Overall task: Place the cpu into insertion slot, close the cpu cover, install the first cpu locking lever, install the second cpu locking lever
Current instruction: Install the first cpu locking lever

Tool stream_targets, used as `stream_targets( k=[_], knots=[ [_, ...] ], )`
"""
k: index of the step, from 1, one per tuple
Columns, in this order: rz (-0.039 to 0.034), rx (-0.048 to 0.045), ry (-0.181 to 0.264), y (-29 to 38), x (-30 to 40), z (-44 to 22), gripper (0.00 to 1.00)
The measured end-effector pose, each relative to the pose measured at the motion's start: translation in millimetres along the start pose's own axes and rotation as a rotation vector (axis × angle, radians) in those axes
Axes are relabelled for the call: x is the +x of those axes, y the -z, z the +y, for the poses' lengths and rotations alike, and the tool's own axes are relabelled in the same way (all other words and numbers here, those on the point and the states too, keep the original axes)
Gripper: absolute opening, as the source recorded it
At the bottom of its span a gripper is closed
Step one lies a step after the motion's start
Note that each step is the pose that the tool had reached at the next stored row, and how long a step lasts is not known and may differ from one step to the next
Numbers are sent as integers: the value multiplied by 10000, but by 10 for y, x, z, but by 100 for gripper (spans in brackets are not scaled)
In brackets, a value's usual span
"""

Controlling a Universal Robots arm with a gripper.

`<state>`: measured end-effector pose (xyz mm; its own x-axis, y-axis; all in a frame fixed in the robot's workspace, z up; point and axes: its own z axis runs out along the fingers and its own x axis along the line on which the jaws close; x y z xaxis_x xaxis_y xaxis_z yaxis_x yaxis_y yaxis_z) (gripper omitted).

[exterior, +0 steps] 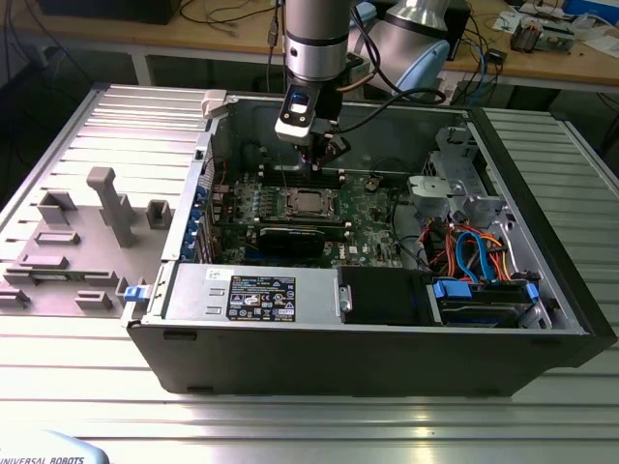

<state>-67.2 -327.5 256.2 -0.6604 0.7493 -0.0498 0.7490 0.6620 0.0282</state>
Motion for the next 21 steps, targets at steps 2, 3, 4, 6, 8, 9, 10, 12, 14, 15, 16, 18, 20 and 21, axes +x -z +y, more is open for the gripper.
stream_targets(
  k=[2,3,4,6,8,9,10,12,14,15,16,18,20,21],
  knots=[
    [1,-1,15,0,0,0,11],
    [1,-1,30,0,0,0,11],
    [1,-1,34,0,0,0,11],
    [1,-1,34,0,0,0,11],
    [1,-2,33,0,0,0,11],
    [1,-2,34,0,0,0,11],
    [1,-2,35,0,0,0,11],
    [1,-1,35,0,0,0,11],
    [1,-2,36,0,0,0,11],
    [1,-1,37,0,0,0,11],
    [1,-1,38,0,0,0,11],
    [1,-2,44,0,0,0,11],
    [2,-3,70,0,0,0,11],
    [3,-4,86,0,0,0,11]
  ],
)
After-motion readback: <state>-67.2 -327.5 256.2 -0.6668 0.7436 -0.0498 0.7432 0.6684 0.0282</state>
